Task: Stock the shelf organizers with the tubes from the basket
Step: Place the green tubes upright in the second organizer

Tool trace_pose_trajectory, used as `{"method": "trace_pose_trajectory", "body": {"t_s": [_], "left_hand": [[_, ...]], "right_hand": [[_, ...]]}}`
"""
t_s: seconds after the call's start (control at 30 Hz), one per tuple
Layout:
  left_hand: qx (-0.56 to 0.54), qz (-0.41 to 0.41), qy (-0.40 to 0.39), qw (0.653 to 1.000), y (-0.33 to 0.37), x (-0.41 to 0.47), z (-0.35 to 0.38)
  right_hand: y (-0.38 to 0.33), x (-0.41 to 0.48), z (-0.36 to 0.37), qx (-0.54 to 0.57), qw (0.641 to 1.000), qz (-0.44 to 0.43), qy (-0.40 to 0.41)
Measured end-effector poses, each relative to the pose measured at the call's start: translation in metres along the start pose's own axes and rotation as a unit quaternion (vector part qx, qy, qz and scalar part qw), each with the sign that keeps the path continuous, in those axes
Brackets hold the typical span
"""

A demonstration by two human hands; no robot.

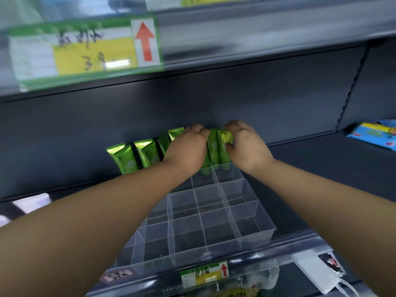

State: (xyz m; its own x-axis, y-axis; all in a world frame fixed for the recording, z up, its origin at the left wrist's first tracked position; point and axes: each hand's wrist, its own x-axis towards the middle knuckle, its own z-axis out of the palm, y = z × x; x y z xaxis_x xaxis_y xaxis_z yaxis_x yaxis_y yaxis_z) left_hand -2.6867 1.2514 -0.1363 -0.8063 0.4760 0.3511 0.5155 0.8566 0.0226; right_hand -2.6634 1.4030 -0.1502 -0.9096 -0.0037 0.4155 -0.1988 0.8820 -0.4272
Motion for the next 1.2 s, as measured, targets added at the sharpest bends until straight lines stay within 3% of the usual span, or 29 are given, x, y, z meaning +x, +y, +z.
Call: {"method": "trace_pose_trajectory", "body": {"t_s": [0.27,0.63,1.2], "left_hand": [[0.090,0.010,-0.042,0.995,-0.001,-0.039,-0.024],[0.136,-0.011,-0.073,0.988,-0.009,-0.118,-0.064],[0.117,-0.069,-0.085,0.987,-0.030,-0.276,-0.109]], "right_hand": [[-0.032,-0.032,-0.006,-0.101,0.991,0.017,-0.091],[-0.085,-0.084,-0.014,-0.105,0.985,0.008,-0.136],[-0.178,-0.190,-0.002,-0.092,0.972,-0.068,-0.206]]}}
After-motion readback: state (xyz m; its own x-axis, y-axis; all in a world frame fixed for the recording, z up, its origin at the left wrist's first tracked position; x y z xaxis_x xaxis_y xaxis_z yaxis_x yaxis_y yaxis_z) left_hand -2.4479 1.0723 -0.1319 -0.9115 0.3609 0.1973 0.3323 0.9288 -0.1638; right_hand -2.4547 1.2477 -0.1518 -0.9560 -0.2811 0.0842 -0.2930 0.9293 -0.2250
